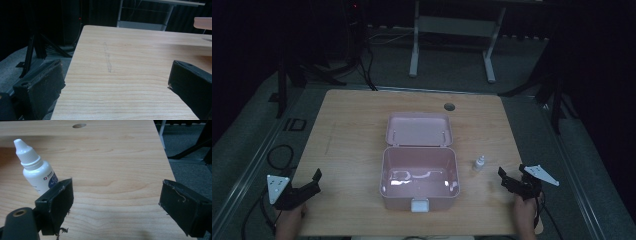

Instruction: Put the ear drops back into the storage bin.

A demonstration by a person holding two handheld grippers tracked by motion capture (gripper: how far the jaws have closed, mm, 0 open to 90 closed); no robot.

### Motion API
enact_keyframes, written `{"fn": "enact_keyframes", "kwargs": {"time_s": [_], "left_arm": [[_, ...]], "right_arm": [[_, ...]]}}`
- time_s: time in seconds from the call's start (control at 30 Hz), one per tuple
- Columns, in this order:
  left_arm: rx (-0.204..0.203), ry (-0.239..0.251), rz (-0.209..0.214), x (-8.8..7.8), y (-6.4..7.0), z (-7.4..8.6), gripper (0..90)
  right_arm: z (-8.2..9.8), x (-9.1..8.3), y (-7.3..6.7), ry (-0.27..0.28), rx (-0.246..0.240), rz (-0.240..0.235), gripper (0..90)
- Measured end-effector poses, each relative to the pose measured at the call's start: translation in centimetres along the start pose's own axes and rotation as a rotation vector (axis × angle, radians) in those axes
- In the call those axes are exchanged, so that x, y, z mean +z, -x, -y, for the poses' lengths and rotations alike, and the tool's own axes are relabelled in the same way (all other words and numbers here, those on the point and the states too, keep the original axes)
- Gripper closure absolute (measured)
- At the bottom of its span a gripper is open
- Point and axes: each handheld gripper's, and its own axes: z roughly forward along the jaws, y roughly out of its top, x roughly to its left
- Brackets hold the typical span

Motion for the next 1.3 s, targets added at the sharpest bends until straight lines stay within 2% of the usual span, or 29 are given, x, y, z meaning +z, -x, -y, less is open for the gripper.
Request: {"fn": "enact_keyframes", "kwargs": {"time_s": [0.17,0.27,0.53,0.83,0.97,1.13,1.3], "left_arm": [[0.001,0.001,-0.002,0.0,0.0,0.0,0.5],[0.002,0.0,-0.002,0.0,0.0,0.0,0.5],[-0.001,-0.003,-0.001,0.0,0.0,0.0,0.5],[-0.003,-0.005,-0.001,0.1,0.0,0.0,0.5],[-0.003,-0.004,-0.002,0.1,0.0,0.0,0.5],[-0.004,-0.006,0.001,0.1,0.0,0.0,0.5],[-0.005,-0.005,0.002,0.1,-0.1,0.0,0.5]], "right_arm": [[-0.1,0.2,-0.1,-0.023,-0.017,-0.03,11.7],[-0.2,0.4,0.1,-0.061,-0.04,-0.054,11.7],[-1.0,0.6,0.4,-0.156,-0.063,-0.118,11.7],[-2.2,1.4,-0.8,-0.444,-0.194,-0.172,11.6],[-3.2,1.4,-1.2,-0.529,-0.222,-0.203,11.6],[-4.4,1.4,-1.8,-0.657,-0.307,-0.198,11.3],[-5.3,1.4,-2.1,-0.775,-0.36,-0.2,11.3]]}}
